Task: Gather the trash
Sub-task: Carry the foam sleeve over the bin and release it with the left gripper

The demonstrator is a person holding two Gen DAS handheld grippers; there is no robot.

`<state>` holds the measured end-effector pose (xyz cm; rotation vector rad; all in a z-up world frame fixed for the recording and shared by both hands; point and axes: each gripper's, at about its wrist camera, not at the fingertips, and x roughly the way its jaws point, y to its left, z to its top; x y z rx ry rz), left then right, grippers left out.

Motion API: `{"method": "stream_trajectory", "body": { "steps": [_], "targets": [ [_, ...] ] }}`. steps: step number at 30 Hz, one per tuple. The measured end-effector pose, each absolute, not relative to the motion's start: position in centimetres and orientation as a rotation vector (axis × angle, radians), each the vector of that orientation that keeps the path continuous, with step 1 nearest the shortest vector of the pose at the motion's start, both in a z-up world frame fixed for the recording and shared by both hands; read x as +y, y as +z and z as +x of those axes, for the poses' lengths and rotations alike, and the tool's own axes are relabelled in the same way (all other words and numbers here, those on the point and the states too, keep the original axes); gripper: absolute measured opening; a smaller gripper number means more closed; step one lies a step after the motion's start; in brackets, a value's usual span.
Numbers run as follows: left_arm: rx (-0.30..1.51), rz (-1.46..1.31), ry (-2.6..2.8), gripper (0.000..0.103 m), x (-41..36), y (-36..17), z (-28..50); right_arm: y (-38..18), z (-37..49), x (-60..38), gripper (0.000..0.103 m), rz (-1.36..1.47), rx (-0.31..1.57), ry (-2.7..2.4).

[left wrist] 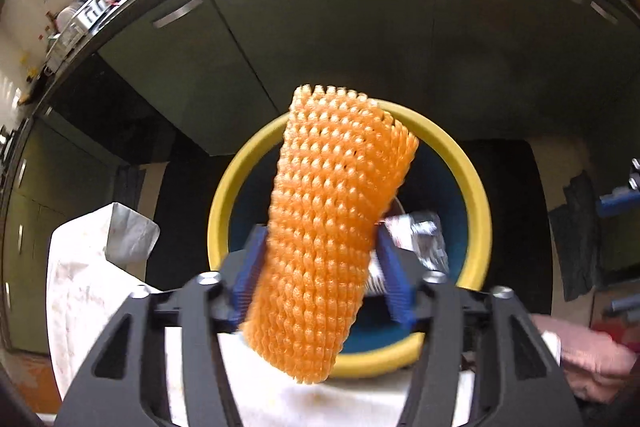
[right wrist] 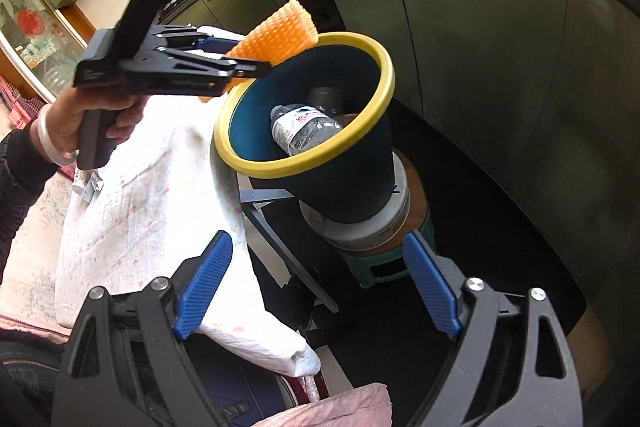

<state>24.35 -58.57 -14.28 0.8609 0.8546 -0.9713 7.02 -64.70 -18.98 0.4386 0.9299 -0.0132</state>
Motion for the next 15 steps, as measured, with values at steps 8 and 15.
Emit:
{"method": "stream_trajectory", "body": {
  "steps": [8,15],
  "targets": [
    [0.909,0.684,-0.942,0.081,-56.2,-12.7,24.7,-18.0,6.8,-63.7,0.084,0.423,0.899,0.011],
    [0.74,0.342,-0.934,0.092,-43.5,-6.3,20.4,-17.9,8.1,-61.7,0.084,0.384,0.906,0.04]
  ]
}}
